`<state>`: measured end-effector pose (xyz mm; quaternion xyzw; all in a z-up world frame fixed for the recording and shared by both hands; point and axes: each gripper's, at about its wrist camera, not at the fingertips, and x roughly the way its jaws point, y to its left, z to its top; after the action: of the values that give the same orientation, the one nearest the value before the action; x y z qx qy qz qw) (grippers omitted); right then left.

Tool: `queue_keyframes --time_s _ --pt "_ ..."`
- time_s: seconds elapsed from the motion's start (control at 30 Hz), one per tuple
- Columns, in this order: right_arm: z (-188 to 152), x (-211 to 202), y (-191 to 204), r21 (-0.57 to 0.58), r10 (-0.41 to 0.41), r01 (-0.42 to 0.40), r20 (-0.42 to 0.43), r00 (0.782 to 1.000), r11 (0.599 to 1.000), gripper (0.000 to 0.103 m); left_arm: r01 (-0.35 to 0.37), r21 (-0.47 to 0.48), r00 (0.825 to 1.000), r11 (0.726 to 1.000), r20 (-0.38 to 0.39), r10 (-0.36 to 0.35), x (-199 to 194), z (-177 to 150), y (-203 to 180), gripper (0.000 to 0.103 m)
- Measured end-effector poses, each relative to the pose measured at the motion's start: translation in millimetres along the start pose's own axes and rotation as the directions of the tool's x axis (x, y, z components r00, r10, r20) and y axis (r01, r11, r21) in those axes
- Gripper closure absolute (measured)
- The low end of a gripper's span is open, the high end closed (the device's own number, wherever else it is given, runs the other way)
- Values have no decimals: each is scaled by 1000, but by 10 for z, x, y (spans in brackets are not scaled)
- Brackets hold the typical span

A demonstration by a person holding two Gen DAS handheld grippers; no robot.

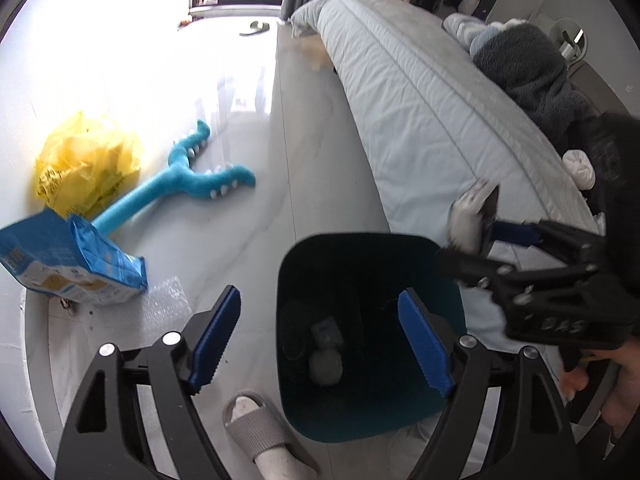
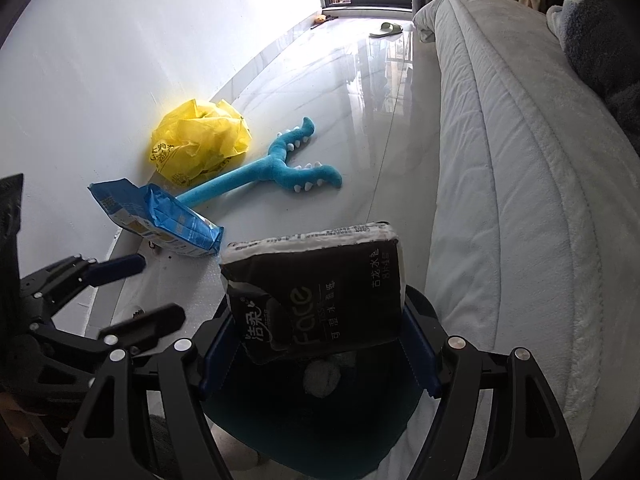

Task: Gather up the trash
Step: 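Open the left tool to drop the white tissue ball into the bin, then open the right tool to drop the black printed packet into the bin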

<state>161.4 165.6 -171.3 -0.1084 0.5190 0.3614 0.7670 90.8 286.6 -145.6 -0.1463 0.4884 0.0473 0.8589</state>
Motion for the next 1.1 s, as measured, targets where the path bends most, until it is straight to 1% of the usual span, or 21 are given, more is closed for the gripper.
queue_keyframes --time_s 0.13,0.2,0.27,0.37,0.47,0.57,0.7,0.8,0.87,0.9,1.0,1.1 --pt "-27 152 -2 14 -3 3 -35 999 1000 29 0 13 997 1000 83 -1 -193 74 9 16" --pt "-42 216 14 15 -5 5 -49 999 1000 29 14 12 994 1000 111 -15 -274 100 16 14" --pt "-65 289 32 12 -9 10 -68 998 1000 29 13 14 989 1000 147 -15 -351 120 8 12" --pt "-105 408 55 7 -17 18 -99 995 1000 29 -3 44 980 999 199 -6 -498 156 -18 10" --pt "-144 503 66 4 -22 23 -128 992 1000 29 9 68 970 998 240 -25 -635 182 -43 10" --pt "-170 587 91 -4 -31 31 -155 987 1000 29 35 74 958 997 282 -54 -764 197 -58 10" --pt "-215 706 119 -17 -46 44 -195 980 999 29 76 59 935 995 342 -92 -972 251 -46 10" --pt "-263 769 130 -24 -54 50 -219 974 998 29 86 53 918 995 385 -99 -1130 284 -33 10" --pt "-290 791 147 -31 -62 56 -230 971 998 29 89 51 911 995 399 -102 -1195 300 -16 10" --pt "-298 800 150 -36 -67 60 -234 970 998 27 96 48 906 994 409 -107 -1233 309 -13 10" --pt "-323 812 159 -42 -88 80 -242 966 996 16 111 45 894 993 431 -120 -1328 331 -15 10" --pt "-333 764 160 -42 -103 95 -233 967 995 13 103 57 884 993 452 -118 -1408 348 -49 10"
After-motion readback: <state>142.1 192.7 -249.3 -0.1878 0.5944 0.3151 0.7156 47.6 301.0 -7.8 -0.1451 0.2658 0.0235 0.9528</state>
